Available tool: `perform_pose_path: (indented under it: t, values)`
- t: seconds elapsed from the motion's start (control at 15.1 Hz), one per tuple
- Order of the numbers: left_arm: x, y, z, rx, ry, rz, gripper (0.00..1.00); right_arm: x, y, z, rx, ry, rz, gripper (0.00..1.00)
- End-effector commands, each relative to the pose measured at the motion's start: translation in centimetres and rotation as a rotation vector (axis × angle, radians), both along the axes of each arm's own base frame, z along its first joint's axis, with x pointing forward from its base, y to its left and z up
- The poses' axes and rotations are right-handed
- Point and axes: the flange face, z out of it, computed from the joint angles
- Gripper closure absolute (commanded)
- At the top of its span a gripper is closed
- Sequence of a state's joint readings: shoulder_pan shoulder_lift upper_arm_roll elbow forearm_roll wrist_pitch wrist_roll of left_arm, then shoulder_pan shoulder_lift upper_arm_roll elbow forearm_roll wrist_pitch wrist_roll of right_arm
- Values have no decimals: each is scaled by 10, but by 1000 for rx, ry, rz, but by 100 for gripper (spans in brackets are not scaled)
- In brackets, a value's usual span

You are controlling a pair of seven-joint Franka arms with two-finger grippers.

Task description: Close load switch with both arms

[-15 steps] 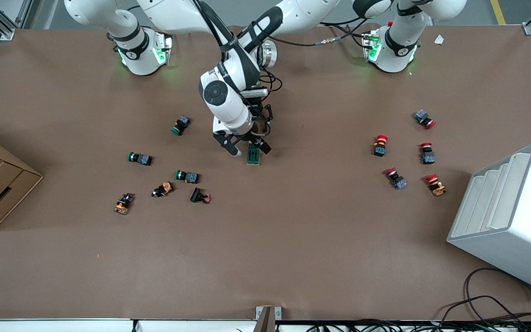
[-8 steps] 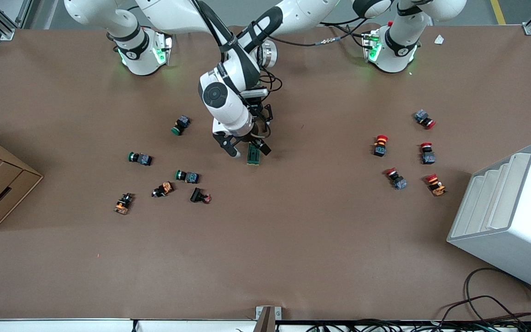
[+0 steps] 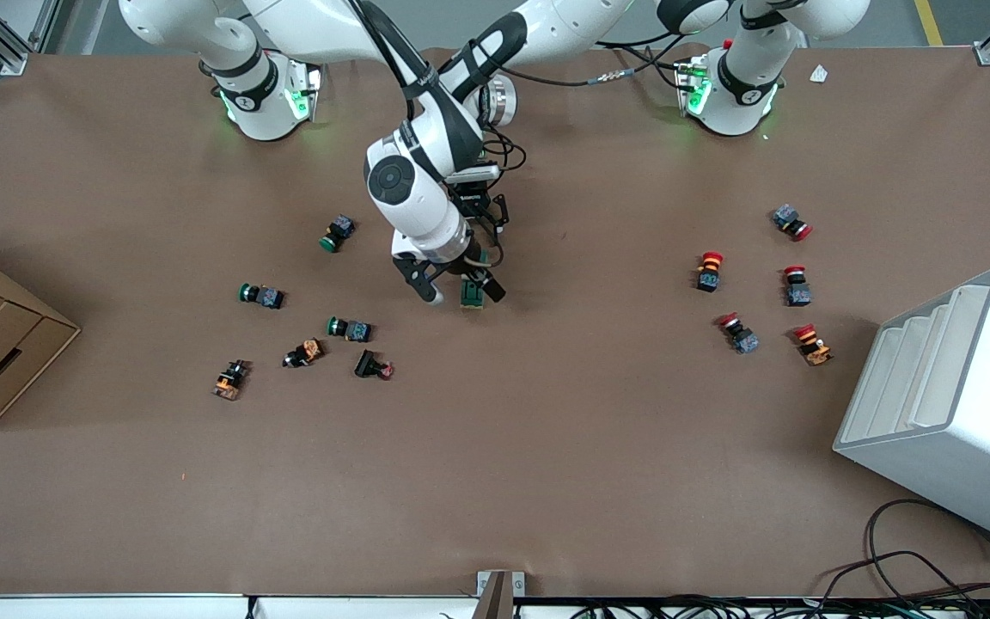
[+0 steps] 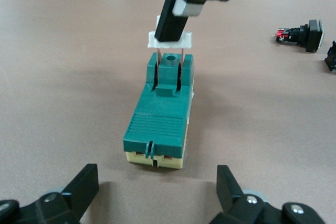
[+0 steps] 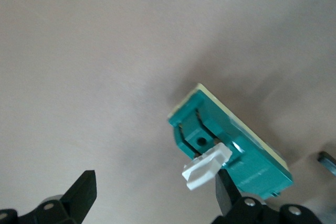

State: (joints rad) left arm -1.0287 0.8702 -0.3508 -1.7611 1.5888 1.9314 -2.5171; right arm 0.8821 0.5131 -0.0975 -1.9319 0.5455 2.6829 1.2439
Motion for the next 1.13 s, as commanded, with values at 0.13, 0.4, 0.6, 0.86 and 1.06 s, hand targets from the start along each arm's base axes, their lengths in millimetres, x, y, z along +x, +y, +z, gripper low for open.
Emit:
perform_pose_path:
  t: [0.13, 0.4, 0.6, 0.86, 1.06]
  values:
    - [-3, 5, -21, 14, 10, 17, 1, 9, 1, 0, 15, -10, -10, 0]
    - [-3, 5, -21, 14, 10, 17, 1, 18, -3, -3, 9, -18, -9, 0]
    - [-3, 5, -21, 14, 10, 17, 1, 23, 1, -16, 1, -16, -10, 0]
    - [-3, 5, -21, 13, 10, 17, 1, 35, -4, -25, -8, -23, -6, 0]
    - [-3, 4, -20, 14, 9, 15, 1, 43, -11, -31, -16, -31, 11, 0]
